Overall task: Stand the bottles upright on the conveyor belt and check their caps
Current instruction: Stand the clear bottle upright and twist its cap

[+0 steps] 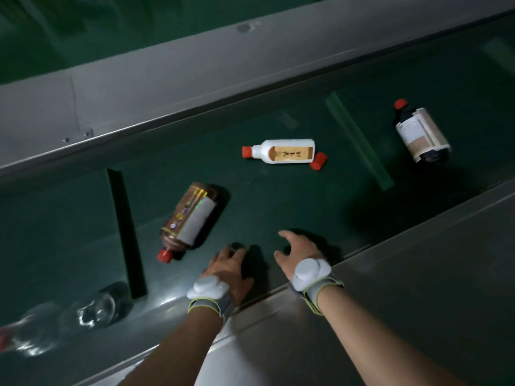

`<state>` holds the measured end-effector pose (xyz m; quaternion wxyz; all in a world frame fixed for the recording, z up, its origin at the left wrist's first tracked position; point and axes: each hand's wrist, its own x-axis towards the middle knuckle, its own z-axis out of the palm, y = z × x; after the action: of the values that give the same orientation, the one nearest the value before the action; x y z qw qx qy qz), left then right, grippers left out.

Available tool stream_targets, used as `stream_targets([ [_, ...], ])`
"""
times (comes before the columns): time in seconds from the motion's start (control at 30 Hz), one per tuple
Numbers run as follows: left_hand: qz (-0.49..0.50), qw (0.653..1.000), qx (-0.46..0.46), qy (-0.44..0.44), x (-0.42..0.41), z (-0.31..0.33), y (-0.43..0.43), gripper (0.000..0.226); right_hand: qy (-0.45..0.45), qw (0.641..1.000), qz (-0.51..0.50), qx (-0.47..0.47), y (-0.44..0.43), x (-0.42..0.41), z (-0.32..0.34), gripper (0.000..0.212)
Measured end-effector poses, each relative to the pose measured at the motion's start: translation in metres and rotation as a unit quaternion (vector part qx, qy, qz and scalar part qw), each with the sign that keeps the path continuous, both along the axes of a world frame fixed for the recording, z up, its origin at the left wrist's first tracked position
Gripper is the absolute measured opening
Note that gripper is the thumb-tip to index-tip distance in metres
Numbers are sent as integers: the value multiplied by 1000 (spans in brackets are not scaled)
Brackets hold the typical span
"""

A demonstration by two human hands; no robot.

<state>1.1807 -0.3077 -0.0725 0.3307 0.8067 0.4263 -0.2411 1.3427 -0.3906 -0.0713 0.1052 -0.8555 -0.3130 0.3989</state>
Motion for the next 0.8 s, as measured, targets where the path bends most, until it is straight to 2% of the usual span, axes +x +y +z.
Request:
stream_targets([
  [0.17,-44,998,29,34,56,-17,19,80,-34,999,2,8,30,84,-7,56],
  [0.33,-56,996,36,51,91,-18,28,78,-86,996,-1,30,63,130,-14,55],
  [0.5,-55,997,44,40,116,-20,25,77,-159,986,-24,43,95,163,-22,44],
  [0.6,-48,997,33,48,126,-23,27,76,-158,987,-16,18,110,172,-32,49],
  [0.73,-36,997,18,70,133,-26,27,71,-169,985,2,-22,119,180,-46,32],
  [0.8,-32,997,16,65,133,-28,27,71,-184,983,5,-14,116,181,-51,26],
])
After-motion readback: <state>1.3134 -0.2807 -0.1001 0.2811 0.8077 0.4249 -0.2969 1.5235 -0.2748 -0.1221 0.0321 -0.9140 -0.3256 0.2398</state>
